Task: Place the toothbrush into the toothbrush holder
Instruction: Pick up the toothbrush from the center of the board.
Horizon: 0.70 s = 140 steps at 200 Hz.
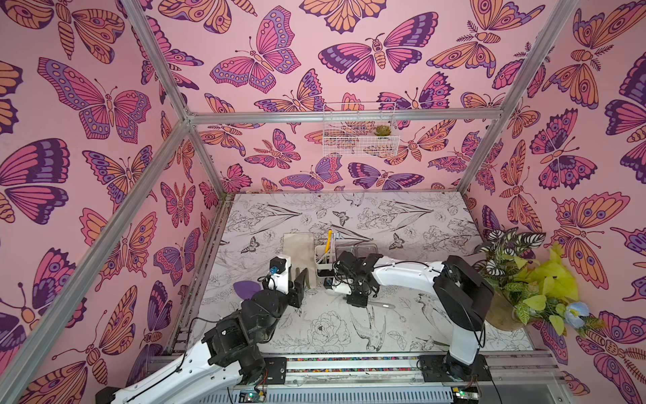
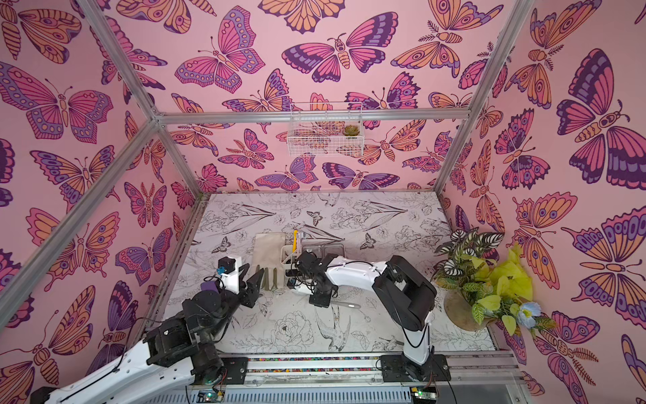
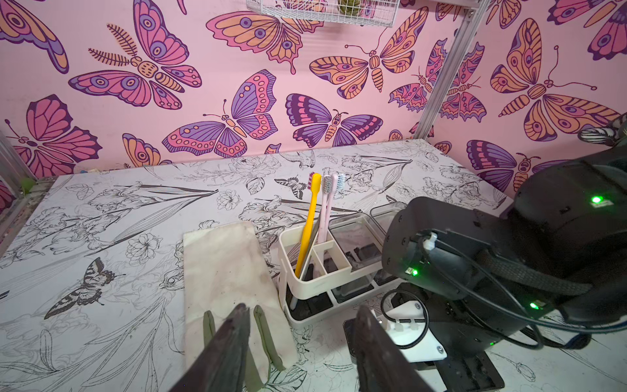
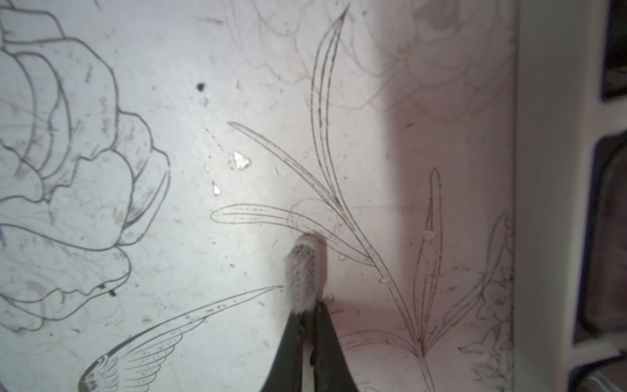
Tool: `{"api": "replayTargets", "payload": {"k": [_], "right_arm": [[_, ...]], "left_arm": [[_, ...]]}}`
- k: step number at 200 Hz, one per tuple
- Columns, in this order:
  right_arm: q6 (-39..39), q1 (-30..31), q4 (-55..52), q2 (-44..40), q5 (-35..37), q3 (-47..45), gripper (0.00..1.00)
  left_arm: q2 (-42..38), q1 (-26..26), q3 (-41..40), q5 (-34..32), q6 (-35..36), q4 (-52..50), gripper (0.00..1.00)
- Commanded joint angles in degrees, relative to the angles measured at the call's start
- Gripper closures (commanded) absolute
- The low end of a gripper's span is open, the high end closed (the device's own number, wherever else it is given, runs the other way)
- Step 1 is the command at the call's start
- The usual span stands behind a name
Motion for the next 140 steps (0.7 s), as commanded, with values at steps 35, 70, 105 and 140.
{"api": "replayTargets", "payload": {"k": [35,70,105,140], "right_arm": [[5.58,-0.23,2.42,1.38,0.97,-1.96,1.0],[9.05,-0.42,6.5,-2.75,2.91,-3.53,1.0],[11.4,-0.64,7.61,-6.94,5.57,-3.19,1.0],[14.36,-0.68,11.28,-14.54,6.81,-4.7,1.0]], "left_arm": [[0.39,0.33,-0.25,-1.36,0.68,0.49,0.49],[1.07,0.32,-0.25,-0.96,0.66,0.56,0.49],[3.23,0.32,0.1,0.32,1.28,0.66,0.48],[5.09,0.37,1.3,1.75,0.72,0.22,0.47]]}}
